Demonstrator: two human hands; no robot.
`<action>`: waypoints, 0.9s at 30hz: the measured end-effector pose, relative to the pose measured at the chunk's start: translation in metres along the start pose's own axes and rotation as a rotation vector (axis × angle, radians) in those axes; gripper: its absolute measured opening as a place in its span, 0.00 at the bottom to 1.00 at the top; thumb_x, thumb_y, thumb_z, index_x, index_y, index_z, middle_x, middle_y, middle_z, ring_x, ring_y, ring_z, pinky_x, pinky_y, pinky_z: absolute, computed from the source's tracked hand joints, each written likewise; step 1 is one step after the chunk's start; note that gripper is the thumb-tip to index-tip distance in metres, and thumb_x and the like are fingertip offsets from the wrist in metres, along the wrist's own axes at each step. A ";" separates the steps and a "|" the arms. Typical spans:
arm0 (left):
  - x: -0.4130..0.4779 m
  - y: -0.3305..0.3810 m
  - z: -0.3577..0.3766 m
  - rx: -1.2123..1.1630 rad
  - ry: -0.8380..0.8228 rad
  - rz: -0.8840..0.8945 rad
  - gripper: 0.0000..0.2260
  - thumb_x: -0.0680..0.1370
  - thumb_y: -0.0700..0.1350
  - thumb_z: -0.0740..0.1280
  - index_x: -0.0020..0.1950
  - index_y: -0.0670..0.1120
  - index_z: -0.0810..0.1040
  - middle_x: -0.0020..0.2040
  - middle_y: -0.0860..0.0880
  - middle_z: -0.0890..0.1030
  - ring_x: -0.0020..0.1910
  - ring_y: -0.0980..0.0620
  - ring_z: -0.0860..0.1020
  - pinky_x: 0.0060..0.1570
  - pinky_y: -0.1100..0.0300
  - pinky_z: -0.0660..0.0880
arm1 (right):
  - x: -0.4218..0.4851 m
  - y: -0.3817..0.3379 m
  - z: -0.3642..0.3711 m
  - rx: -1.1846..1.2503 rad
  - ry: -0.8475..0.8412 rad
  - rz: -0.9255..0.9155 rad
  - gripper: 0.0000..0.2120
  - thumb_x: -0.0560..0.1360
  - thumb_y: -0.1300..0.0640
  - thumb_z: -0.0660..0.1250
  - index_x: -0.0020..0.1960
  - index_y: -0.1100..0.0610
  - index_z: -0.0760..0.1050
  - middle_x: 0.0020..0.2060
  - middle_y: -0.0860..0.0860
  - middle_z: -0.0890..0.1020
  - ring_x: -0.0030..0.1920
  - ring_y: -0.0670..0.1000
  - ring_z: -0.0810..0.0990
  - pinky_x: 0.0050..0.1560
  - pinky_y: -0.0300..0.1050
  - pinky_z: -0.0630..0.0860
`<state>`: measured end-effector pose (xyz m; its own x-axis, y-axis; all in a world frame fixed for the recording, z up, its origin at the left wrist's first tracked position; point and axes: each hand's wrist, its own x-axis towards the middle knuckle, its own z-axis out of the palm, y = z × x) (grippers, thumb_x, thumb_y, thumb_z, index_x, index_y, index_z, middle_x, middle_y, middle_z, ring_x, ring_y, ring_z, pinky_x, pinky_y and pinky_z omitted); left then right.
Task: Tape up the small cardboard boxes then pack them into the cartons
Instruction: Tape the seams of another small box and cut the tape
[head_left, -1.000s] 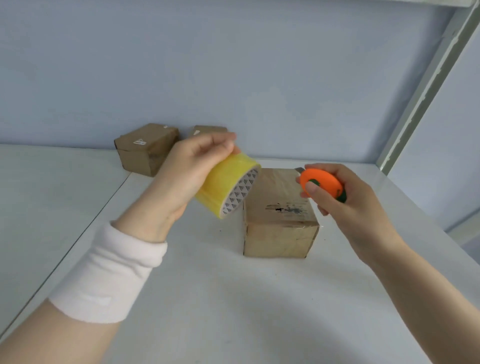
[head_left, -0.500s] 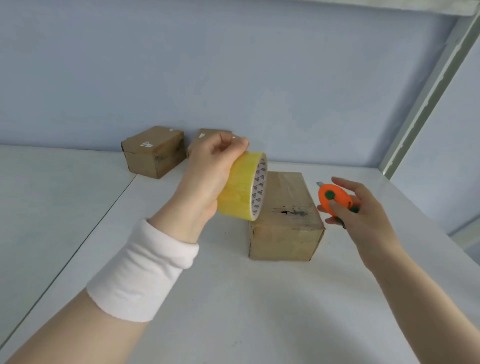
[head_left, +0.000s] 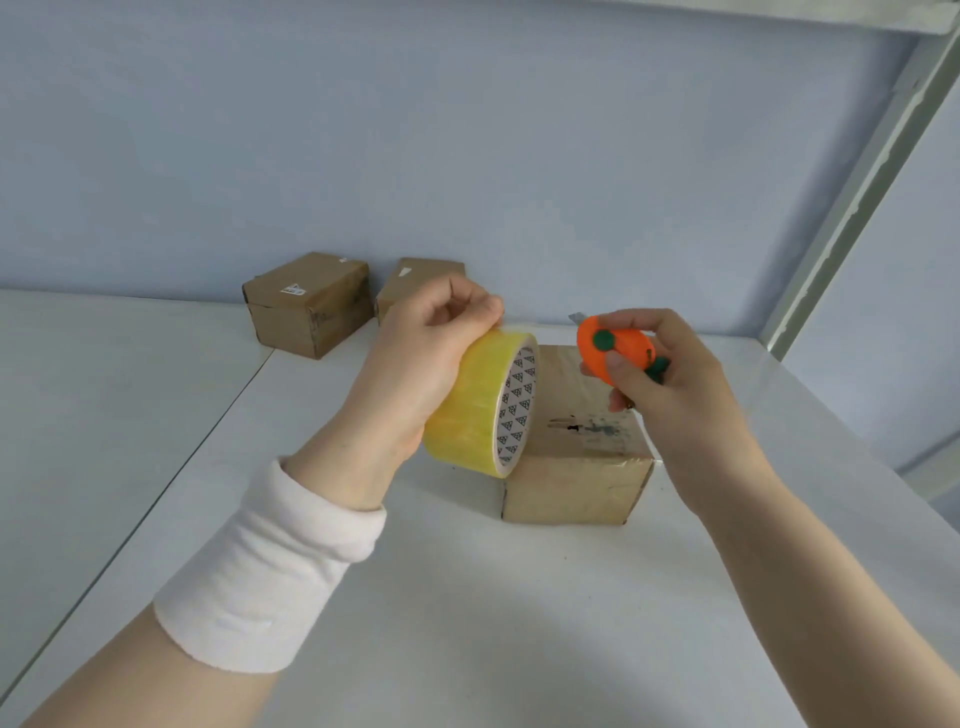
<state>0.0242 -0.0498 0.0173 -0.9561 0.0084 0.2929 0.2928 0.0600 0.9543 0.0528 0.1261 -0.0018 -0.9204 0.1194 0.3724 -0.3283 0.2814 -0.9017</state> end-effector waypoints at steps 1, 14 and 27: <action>0.000 0.000 -0.001 -0.001 0.018 0.018 0.09 0.76 0.43 0.66 0.36 0.50 0.75 0.36 0.53 0.77 0.36 0.56 0.72 0.42 0.60 0.68 | -0.002 0.000 0.005 0.013 -0.017 -0.007 0.13 0.76 0.63 0.64 0.45 0.45 0.75 0.42 0.48 0.82 0.35 0.50 0.77 0.39 0.37 0.74; 0.008 -0.002 0.011 -0.120 0.198 -0.011 0.06 0.77 0.44 0.66 0.41 0.47 0.76 0.37 0.56 0.80 0.37 0.60 0.77 0.44 0.64 0.74 | -0.020 -0.012 0.046 0.061 -0.108 -0.044 0.13 0.65 0.40 0.72 0.42 0.48 0.80 0.39 0.42 0.81 0.36 0.38 0.75 0.38 0.29 0.70; 0.022 0.006 0.007 0.019 -0.082 0.076 0.06 0.72 0.41 0.72 0.39 0.52 0.81 0.29 0.59 0.79 0.33 0.64 0.78 0.35 0.70 0.73 | -0.025 -0.008 0.032 -0.132 -0.030 -0.131 0.19 0.66 0.39 0.64 0.31 0.55 0.72 0.27 0.44 0.69 0.30 0.43 0.66 0.32 0.32 0.62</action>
<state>0.0049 -0.0426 0.0295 -0.9288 0.0955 0.3580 0.3654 0.0747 0.9279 0.0716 0.0907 -0.0106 -0.8782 0.0452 0.4762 -0.4169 0.4158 -0.8083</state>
